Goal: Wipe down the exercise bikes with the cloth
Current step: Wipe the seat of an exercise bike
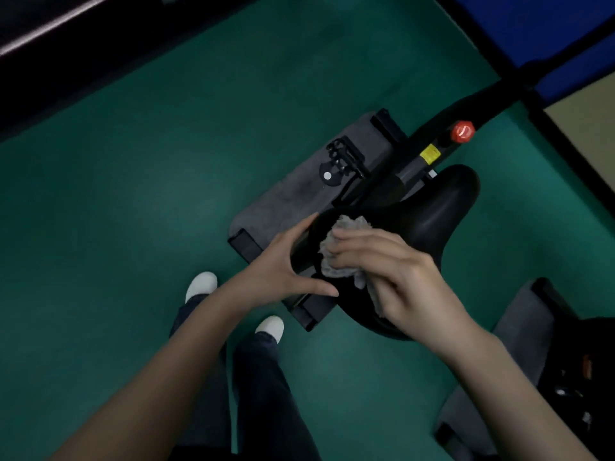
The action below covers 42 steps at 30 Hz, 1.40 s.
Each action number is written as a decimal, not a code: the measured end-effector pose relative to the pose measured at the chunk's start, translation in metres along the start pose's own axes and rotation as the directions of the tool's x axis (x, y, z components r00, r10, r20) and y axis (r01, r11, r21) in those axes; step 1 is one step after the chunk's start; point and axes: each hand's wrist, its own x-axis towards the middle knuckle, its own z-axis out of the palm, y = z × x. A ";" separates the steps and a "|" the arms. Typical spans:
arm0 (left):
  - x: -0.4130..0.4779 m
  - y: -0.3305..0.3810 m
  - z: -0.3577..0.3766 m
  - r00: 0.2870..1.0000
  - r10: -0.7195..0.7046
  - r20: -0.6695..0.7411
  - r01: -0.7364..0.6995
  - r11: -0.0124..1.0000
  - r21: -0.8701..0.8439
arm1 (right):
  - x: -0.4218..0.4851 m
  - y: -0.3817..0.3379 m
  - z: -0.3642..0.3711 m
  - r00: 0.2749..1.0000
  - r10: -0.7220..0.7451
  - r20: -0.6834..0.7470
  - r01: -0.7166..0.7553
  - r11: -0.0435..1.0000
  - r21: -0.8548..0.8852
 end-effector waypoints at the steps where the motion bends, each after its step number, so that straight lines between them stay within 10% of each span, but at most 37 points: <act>1: -0.001 0.001 0.000 1.000 0.003 -0.002 -0.003 1.000 0.004 | 0.001 0.002 -0.001 1.000 -0.003 0.000 0.003 1.000 0.014; 13: -0.001 -0.004 0.002 1.000 0.003 0.008 -0.003 0.997 -0.076 | 0.004 -0.003 -0.011 0.995 -0.038 0.094 0.032 0.997 0.064; 24: 0.001 -0.005 0.003 0.997 0.071 -0.004 -0.071 0.988 -0.138 | 0.095 0.024 -0.009 0.927 0.340 0.157 -0.303 0.928 -0.217; 33: 0.000 -0.007 0.004 0.999 0.034 -0.008 -0.035 0.978 -0.207 | 0.100 -0.006 -0.011 0.796 0.129 0.591 -0.150 0.989 -0.014; 42: 0.000 -0.008 -0.005 0.997 0.036 0.073 -0.026 0.991 -0.134 | 0.081 -0.008 -0.022 0.743 0.045 0.667 -0.122 0.990 0.068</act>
